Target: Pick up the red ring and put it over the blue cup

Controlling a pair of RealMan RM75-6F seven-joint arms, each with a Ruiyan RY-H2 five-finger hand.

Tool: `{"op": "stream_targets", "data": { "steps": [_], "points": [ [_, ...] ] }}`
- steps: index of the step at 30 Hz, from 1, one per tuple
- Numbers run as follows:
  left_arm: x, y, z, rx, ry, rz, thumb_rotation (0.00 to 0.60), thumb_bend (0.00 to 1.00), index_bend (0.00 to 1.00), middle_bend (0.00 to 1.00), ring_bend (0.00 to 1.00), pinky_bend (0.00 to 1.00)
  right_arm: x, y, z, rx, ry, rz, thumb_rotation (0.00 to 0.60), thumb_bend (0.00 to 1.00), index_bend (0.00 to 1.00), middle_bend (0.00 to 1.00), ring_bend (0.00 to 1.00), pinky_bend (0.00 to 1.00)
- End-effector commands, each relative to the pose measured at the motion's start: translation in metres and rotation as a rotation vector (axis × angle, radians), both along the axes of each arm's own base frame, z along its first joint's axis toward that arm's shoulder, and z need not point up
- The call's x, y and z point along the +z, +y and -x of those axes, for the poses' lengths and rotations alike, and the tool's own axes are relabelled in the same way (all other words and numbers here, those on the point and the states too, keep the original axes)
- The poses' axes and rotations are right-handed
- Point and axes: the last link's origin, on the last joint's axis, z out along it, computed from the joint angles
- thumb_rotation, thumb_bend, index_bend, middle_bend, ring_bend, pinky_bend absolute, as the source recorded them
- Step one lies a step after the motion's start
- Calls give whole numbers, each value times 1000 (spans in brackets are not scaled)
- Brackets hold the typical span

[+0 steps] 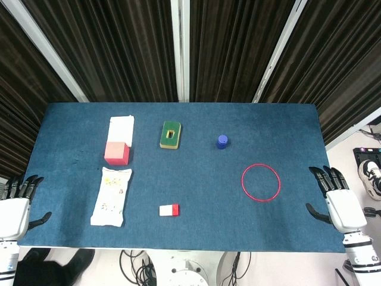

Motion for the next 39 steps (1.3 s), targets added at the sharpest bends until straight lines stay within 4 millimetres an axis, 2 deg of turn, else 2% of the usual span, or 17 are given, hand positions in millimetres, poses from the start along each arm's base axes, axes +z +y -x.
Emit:
{"op": "stream_targets", "data": {
  "steps": [1, 6, 9, 13, 19, 23, 27, 39],
  "points": [
    [-1, 0, 1, 7, -1, 5, 600, 126, 149, 111, 15, 0, -1, -1, 0, -2, 1, -3, 600, 182, 44, 112, 0, 0],
    [-2, 0, 1, 9, -1, 10, 600, 126, 149, 111, 14, 0, -5, -2, 0, -3, 7, -29, 600, 187, 44, 116, 0, 0],
    [-2, 0, 0, 7, -4, 10, 600, 126, 149, 111, 15, 0, -16, -5, -2, 6, 29, -95, 600, 175, 58, 130, 0, 0],
    [-4, 0, -1, -1, -10, 12, 600, 126, 149, 111, 14, 0, -39, -13, -2, 14, 80, -225, 600, 196, 240, 164, 0, 0],
    [-5, -1, -2, -3, -11, 16, 600, 126, 149, 111, 15, 0, -75, -32, -1, 59, 162, -307, 600, 228, 371, 174, 0, 0],
    [-5, -3, -2, -2, -12, 16, 600, 126, 149, 111, 15, 0, -98, -42, 1, 88, 203, -330, 600, 233, 394, 155, 0, 0],
    [-5, -4, 0, 6, -14, 16, 600, 126, 149, 111, 15, 0, -112, -46, 6, 88, 212, -338, 600, 250, 412, 152, 0, 0],
    [-6, -3, 3, 11, -18, 19, 600, 126, 149, 111, 15, 0, -131, -56, 10, 79, 177, -336, 600, 300, 460, 153, 0, 0]
  ]
}}
